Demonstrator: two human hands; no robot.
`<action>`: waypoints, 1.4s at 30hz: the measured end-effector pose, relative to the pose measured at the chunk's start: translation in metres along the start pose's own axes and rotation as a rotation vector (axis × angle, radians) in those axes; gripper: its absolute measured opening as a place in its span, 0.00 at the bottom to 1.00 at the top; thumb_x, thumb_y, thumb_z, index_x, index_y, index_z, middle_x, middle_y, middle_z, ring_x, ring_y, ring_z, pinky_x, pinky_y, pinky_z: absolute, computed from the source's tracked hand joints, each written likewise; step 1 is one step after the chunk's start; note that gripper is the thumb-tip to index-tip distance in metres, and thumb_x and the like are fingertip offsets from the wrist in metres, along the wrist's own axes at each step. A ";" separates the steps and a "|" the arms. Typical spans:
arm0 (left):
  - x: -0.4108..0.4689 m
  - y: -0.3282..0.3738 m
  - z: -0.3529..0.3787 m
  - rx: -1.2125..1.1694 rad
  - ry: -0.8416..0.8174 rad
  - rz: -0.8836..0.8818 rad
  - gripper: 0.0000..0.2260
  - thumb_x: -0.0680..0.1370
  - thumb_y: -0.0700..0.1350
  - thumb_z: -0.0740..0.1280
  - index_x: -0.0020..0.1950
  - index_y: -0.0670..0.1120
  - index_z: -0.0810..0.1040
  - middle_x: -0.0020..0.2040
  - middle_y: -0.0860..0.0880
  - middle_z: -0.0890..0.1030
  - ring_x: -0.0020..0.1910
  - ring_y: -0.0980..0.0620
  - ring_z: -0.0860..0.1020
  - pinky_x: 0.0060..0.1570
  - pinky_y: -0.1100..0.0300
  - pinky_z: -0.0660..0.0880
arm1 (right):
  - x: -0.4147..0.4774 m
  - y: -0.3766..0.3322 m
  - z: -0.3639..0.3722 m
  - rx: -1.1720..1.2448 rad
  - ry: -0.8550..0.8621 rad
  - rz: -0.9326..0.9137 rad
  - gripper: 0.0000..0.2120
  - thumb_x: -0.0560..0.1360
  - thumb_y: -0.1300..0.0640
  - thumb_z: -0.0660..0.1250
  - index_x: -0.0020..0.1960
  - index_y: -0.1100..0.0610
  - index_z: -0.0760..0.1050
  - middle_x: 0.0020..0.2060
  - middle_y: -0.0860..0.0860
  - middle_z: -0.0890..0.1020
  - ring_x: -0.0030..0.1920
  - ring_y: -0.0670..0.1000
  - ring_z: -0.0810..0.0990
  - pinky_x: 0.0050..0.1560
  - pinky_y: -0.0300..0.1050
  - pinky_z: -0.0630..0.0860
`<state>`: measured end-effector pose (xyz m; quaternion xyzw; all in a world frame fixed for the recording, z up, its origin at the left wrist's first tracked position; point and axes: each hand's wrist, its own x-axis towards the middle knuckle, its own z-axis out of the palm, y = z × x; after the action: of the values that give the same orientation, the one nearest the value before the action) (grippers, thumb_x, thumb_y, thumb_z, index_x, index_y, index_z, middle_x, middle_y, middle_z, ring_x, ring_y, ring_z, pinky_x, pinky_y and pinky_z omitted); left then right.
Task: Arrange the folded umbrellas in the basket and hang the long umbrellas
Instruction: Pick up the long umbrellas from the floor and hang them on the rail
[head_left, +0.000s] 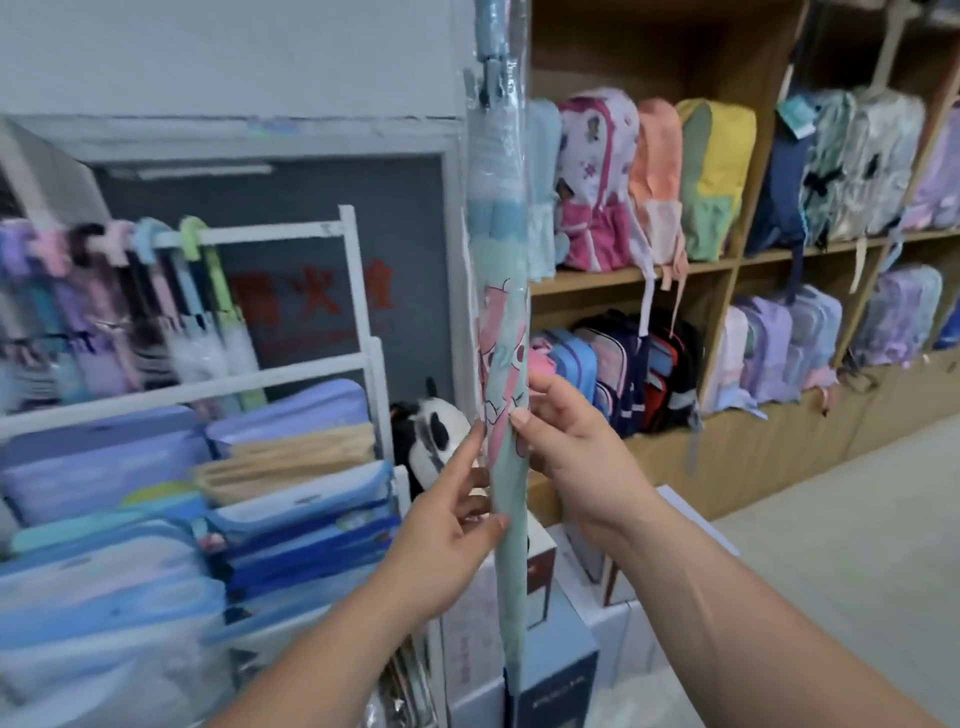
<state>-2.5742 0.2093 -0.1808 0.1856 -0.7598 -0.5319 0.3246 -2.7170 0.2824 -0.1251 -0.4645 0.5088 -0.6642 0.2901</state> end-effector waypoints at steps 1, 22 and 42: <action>0.000 0.002 -0.015 0.009 0.003 0.010 0.42 0.80 0.34 0.66 0.61 0.86 0.60 0.55 0.68 0.80 0.54 0.57 0.82 0.52 0.64 0.78 | 0.007 -0.003 0.014 0.018 0.000 -0.004 0.14 0.81 0.63 0.63 0.64 0.52 0.75 0.49 0.59 0.79 0.45 0.53 0.74 0.49 0.48 0.74; 0.113 0.095 -0.190 0.059 0.421 0.229 0.38 0.78 0.31 0.67 0.74 0.69 0.63 0.48 0.47 0.83 0.49 0.42 0.84 0.46 0.39 0.83 | 0.130 0.003 0.118 -0.357 -0.191 -0.266 0.32 0.76 0.56 0.71 0.71 0.30 0.64 0.48 0.42 0.80 0.45 0.44 0.80 0.48 0.40 0.80; 0.208 0.075 -0.284 0.253 0.423 0.092 0.39 0.80 0.31 0.63 0.77 0.70 0.57 0.60 0.47 0.81 0.52 0.46 0.85 0.54 0.44 0.82 | 0.348 -0.011 0.185 -0.160 -0.341 -0.494 0.34 0.78 0.61 0.69 0.76 0.38 0.61 0.46 0.47 0.81 0.45 0.45 0.82 0.45 0.38 0.80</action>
<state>-2.5236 -0.0892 0.0137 0.2973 -0.7432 -0.3665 0.4742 -2.6862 -0.0879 0.0064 -0.7003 0.3752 -0.5848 0.1638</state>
